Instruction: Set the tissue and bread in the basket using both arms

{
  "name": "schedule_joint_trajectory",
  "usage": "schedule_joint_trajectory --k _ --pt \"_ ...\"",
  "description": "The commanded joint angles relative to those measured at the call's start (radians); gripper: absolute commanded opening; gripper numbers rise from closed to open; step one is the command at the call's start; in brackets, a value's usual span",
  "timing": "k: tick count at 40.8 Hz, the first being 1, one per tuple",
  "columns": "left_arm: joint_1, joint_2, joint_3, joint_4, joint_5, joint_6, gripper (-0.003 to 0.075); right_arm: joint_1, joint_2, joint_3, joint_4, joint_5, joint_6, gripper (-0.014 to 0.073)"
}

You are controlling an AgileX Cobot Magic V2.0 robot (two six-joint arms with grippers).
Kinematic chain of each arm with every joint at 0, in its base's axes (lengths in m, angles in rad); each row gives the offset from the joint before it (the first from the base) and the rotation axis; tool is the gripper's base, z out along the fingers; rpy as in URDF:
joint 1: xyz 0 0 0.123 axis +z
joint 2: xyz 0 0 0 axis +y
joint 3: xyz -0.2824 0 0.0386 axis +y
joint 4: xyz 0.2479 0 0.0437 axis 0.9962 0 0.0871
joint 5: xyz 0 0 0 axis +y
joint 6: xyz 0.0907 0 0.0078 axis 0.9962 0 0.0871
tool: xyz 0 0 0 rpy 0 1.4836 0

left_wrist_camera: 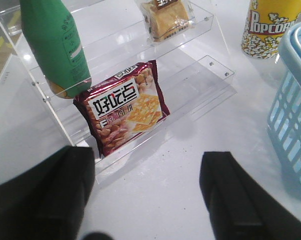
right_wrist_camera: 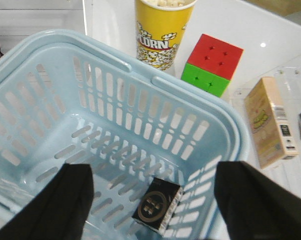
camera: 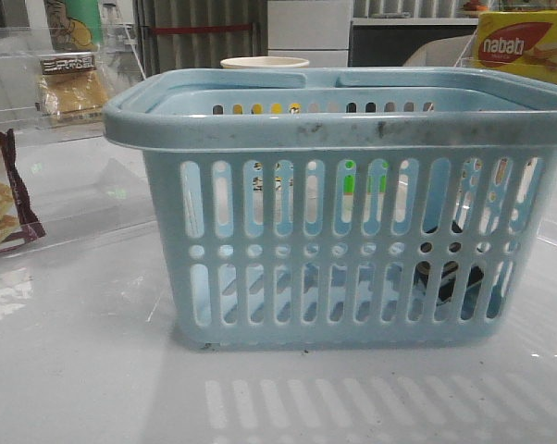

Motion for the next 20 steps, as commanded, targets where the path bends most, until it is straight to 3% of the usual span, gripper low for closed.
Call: schedule_joint_trajectory --k 1,20 --pt "-0.008 0.007 -0.028 0.0 -0.072 -0.004 0.0506 -0.002 -0.116 0.016 -0.057 -0.027 0.028 0.0603" --pt "-0.008 0.007 -0.026 0.0 -0.078 -0.004 0.0506 -0.002 -0.471 0.331 -0.073 0.004 0.088 0.0603"
